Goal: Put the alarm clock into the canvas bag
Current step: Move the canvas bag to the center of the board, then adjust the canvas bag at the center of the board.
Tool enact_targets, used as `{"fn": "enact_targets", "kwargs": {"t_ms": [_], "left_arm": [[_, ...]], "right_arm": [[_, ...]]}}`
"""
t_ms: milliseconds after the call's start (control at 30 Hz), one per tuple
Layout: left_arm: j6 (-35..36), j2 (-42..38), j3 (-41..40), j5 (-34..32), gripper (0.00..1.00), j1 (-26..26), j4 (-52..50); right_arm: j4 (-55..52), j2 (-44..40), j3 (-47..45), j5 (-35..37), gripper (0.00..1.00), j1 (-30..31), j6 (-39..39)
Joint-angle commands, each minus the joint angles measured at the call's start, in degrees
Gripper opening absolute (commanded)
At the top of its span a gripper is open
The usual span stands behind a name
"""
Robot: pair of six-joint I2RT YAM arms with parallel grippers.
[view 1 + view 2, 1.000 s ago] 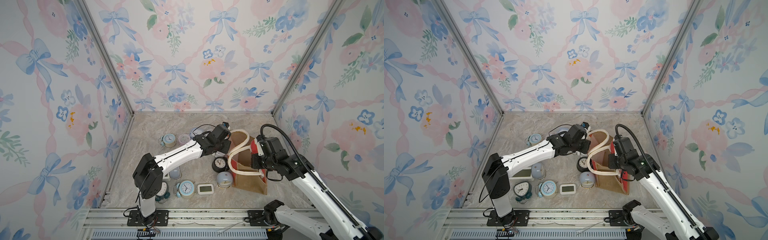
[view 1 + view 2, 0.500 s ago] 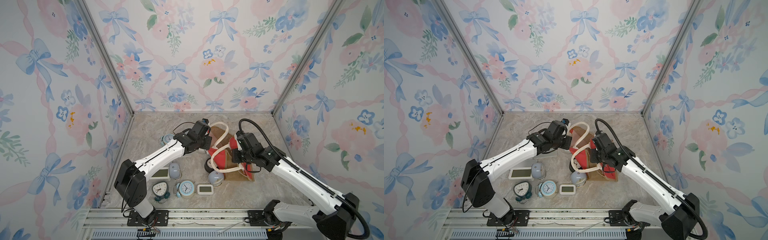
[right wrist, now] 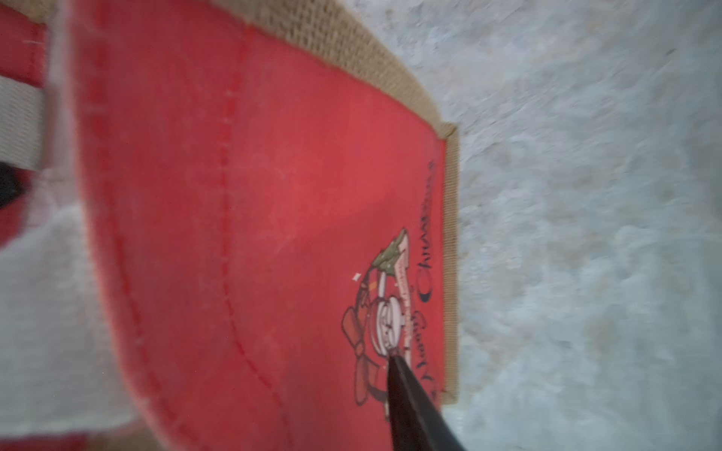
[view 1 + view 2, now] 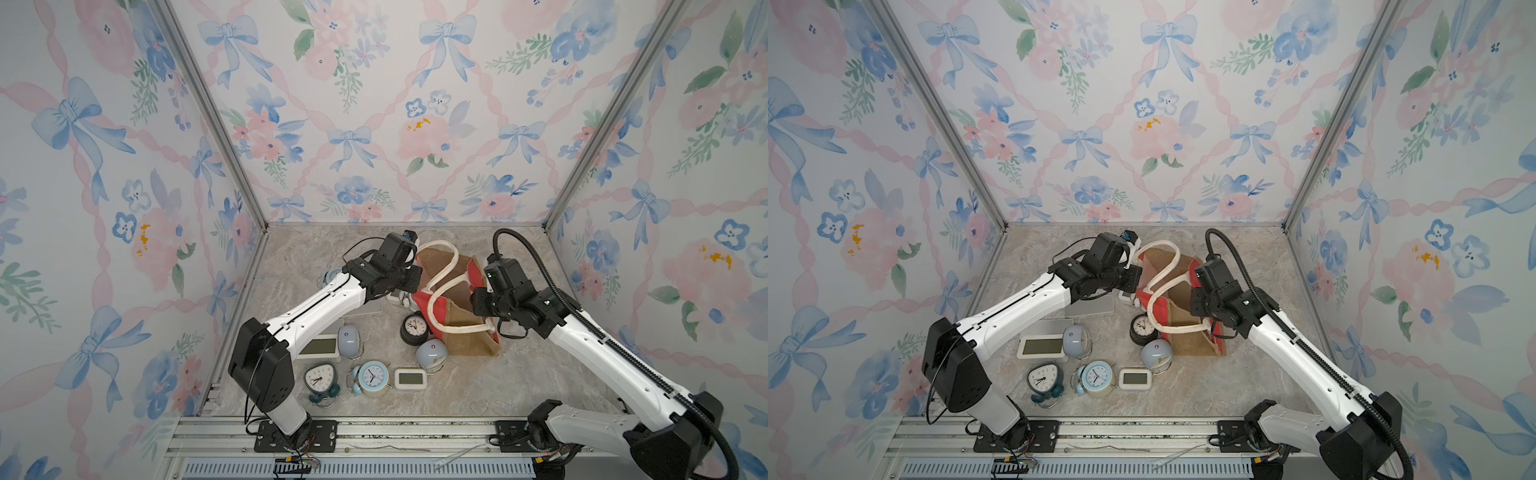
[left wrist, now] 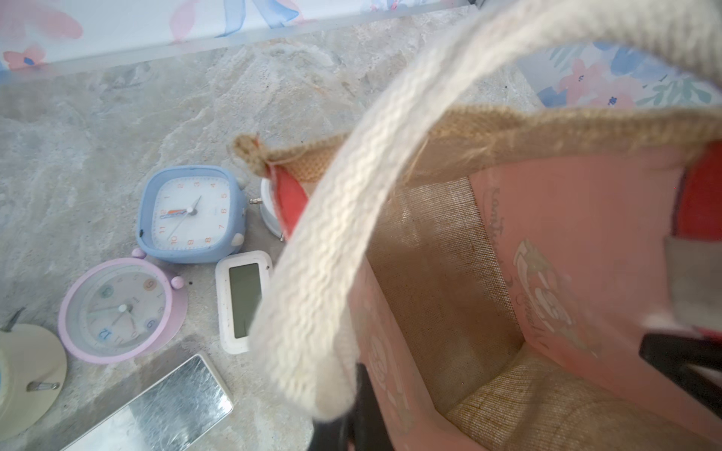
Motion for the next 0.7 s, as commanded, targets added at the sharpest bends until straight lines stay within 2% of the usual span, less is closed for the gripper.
{"fn": "enact_targets", "kwargs": {"t_ms": [0, 167, 300, 433, 533, 667], "left_arm": [[1.4, 2.9, 2.6, 2.2, 0.00, -1.7, -0.4], [0.5, 5.6, 5.4, 2.4, 0.00, -3.3, -0.4], [0.4, 6.7, 6.6, 2.0, 0.00, -3.9, -0.4], [0.3, 7.1, 7.1, 1.9, 0.00, -4.0, -0.3], [0.3, 7.2, 7.4, 2.0, 0.00, -4.1, -0.4], [0.4, 7.2, 7.6, 2.0, 0.00, -4.2, -0.4]], "right_arm": [[-9.0, -3.7, 3.6, 5.3, 0.55, -2.9, -3.6], [-16.8, -5.5, 10.8, 8.3, 0.60, -1.7, -7.8], [-20.6, -4.7, 16.3, 10.9, 0.62, 5.7, -9.1], [-20.4, -1.4, 19.6, 5.5, 0.65, 12.4, -9.3], [-20.2, 2.4, 19.8, 1.3, 0.61, 15.2, -10.8], [-21.8, 6.6, 19.1, -0.6, 0.51, 18.0, -12.9]]}}
